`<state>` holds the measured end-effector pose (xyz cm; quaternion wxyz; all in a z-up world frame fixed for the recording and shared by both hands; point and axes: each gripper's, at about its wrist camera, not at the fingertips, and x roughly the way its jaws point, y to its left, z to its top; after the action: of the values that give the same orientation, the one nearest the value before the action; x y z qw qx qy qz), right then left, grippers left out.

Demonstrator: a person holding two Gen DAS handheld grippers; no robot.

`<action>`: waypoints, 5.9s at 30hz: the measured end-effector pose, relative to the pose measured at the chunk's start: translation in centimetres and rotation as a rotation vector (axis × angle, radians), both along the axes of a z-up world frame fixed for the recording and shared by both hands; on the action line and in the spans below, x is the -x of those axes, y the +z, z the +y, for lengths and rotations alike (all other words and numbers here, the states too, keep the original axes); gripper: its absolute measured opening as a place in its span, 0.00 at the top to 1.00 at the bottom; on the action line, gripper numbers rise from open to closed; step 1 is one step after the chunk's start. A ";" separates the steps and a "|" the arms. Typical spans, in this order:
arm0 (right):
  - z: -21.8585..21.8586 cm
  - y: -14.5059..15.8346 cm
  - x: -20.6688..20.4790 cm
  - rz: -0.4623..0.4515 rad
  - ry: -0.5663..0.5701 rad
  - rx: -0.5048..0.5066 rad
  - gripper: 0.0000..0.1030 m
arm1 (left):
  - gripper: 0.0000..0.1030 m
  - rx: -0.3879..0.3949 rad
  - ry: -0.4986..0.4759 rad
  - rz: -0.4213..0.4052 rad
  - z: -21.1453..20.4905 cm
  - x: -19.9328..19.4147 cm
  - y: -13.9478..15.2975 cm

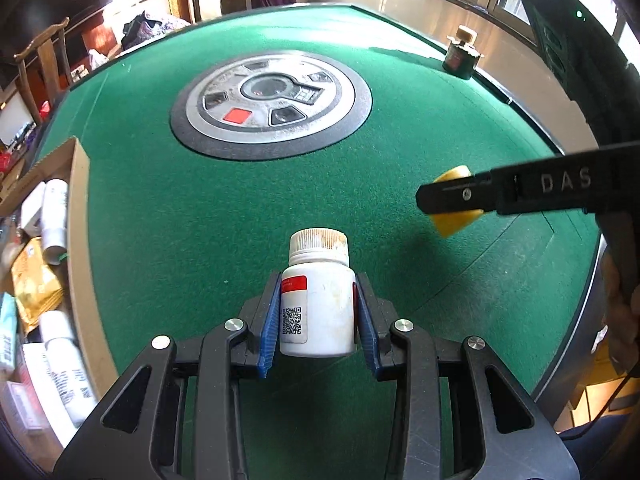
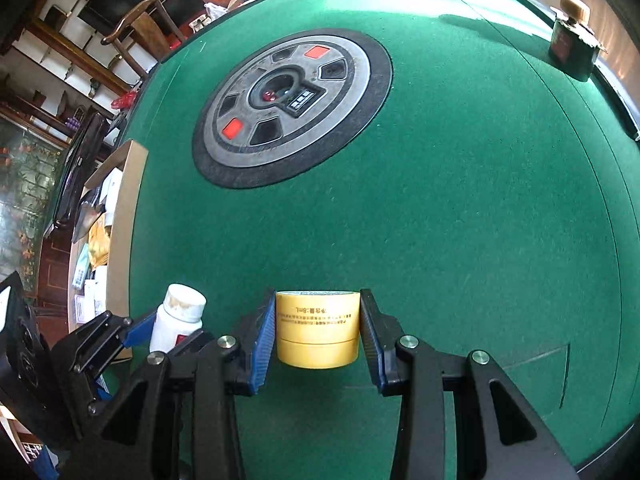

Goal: Organize objects

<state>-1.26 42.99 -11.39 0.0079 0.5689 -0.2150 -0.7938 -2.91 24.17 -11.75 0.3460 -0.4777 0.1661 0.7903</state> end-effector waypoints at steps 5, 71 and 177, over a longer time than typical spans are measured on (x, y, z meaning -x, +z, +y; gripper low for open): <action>-1.6 0.9 -0.4 0.017 0.019 -0.004 0.62 | 0.67 -0.016 0.008 0.030 -1.2 -0.5 1.5; -30.7 2.6 12.7 0.066 0.414 -0.077 0.62 | 0.67 -0.003 0.323 0.050 -23.5 5.3 1.7; -26.8 10.1 -1.6 0.337 0.580 -0.250 0.26 | 0.30 0.069 0.746 0.339 -26.1 -4.0 13.5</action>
<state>0.31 16.15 -1.25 0.1988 0.4637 0.0584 -0.8614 1.05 -1.90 1.77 -0.0128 -0.3795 0.0627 0.9230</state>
